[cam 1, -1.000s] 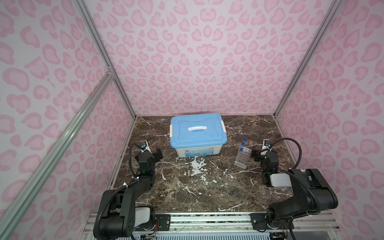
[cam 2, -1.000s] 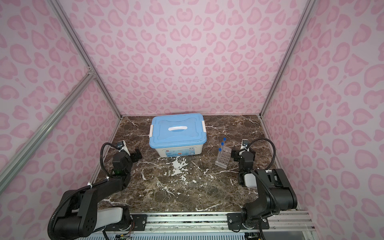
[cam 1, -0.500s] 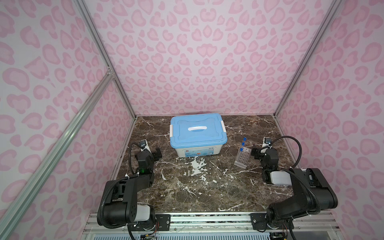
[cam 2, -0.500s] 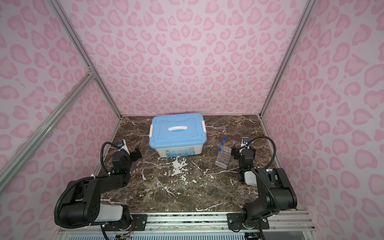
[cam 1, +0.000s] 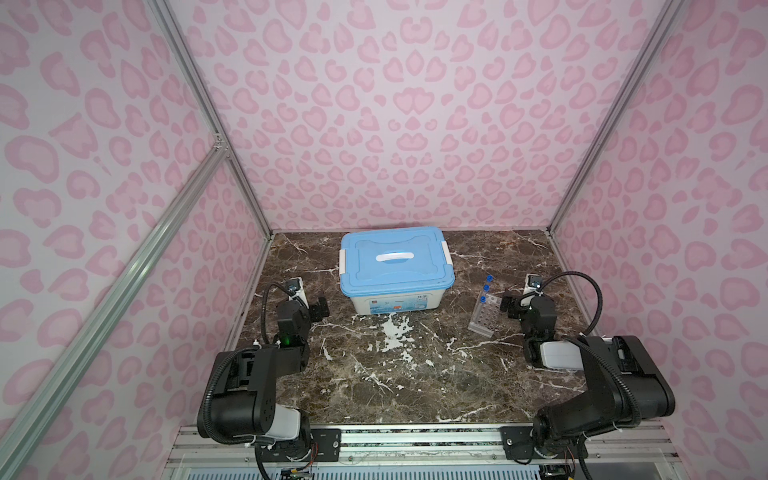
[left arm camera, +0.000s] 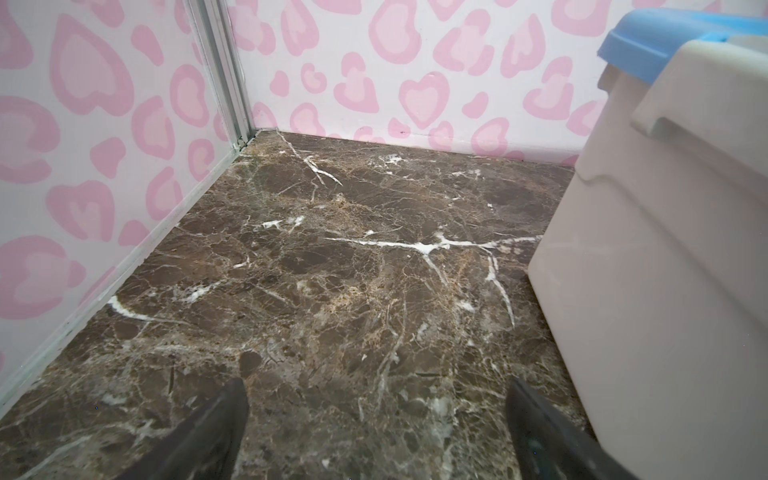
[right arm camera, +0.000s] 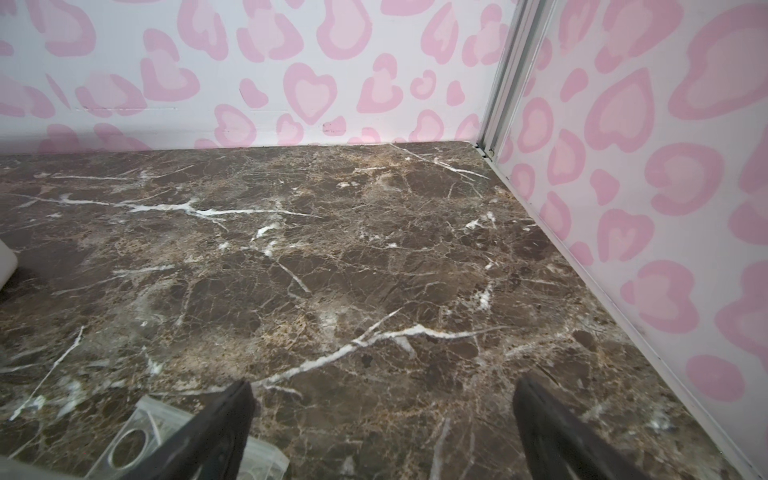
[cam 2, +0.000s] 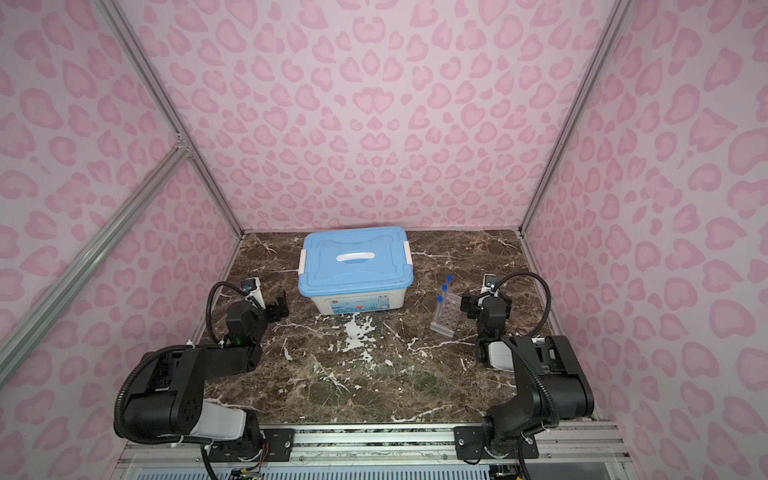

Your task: Organize the chemistry lab equipment

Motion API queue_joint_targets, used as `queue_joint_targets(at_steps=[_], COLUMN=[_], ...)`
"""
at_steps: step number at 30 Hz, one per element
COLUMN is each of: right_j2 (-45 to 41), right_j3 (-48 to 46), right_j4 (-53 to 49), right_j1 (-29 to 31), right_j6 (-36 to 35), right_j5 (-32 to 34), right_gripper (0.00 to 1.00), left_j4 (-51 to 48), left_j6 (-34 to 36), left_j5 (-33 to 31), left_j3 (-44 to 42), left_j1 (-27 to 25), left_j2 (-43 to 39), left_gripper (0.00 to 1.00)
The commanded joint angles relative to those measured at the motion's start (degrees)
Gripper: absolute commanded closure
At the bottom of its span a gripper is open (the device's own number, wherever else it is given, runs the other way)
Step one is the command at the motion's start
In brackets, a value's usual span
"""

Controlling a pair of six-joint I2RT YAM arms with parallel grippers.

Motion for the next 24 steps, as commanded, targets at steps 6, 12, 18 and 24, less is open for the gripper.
queue_joint_targets(at_steps=[6, 12, 18, 24], right_j2=[0.4, 0.34, 0.32, 0.36], right_j3=[0.15, 0.18, 0.11, 0.1], right_j4=[0.2, 0.21, 0.2, 0.2], right_j1=[0.14, 0.14, 0.15, 0.09], right_j6=[0.08, 0.08, 0.08, 0.08], right_j5=[1.01, 1.01, 1.01, 1.08], right_gripper=[0.01, 0.01, 0.01, 0.01], left_j4=[2.0, 1.91, 1.97, 2.0], left_j6=[1.59, 1.59, 1.59, 1.59], left_j5=[-2.5, -2.59, -2.6, -2.58], left_j3=[0.64, 0.64, 0.64, 0.63], left_j1=[-1.47, -1.47, -1.47, -1.47], left_j2=[0.48, 0.48, 0.5, 0.52], left_gripper=[0.03, 0.03, 0.03, 0.03])
